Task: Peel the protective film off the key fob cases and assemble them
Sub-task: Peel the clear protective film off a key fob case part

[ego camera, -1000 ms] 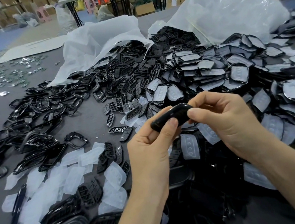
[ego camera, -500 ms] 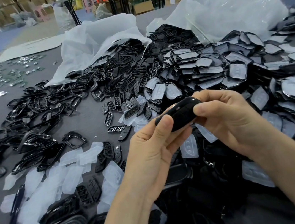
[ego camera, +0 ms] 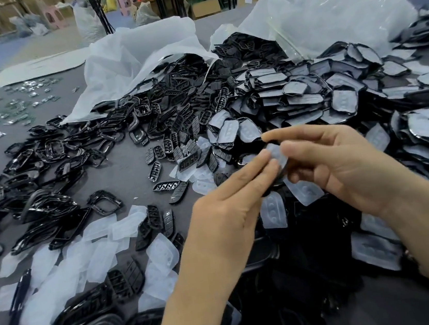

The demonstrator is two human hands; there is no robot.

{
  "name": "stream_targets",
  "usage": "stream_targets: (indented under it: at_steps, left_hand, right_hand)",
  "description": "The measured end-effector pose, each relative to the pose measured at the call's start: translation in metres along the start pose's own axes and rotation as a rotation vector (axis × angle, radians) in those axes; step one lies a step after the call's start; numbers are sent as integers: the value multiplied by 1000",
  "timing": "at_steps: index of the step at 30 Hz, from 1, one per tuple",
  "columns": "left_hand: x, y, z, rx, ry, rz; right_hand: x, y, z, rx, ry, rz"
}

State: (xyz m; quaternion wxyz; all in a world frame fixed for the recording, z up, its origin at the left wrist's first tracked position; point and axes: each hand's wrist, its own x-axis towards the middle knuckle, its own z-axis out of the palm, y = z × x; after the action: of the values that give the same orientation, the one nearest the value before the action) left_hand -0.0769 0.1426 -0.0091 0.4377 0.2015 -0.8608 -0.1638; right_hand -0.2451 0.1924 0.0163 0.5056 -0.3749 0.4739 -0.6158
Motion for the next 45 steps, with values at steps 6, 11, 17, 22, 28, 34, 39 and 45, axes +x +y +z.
stream_targets:
  at_steps: [6, 11, 17, 22, 28, 34, 39, 45]
  left_hand:
    - [-3, 2, 1, -45, -52, -36]
    - [-5, 8, 5, -260, 35, -234]
    - [-4, 7, 10, -609, 22, -616]
    - [-4, 9, 8, -599, -8, -571]
    - [-7, 6, 11, -572, -7, -529]
    - [-8, 4, 11, -599, 11, -517]
    - [-8, 3, 11, -611, 1, -529]
    - [-9, -4, 8, -380, -31, -506]
  right_hand:
    - [2, 4, 1, -185, 98, -64]
    - [2, 2, 3, -218, 90, -87]
    - [-1, 3, 7, -316, 38, -83]
    - [-2, 4, 9, -345, 46, -75]
    - [-1, 6, 8, -380, 54, -57]
    - [-2, 8, 13, -448, 77, -122]
    - [-1, 12, 13, -413, 101, -103]
    - [1, 14, 12, -408, 83, -61]
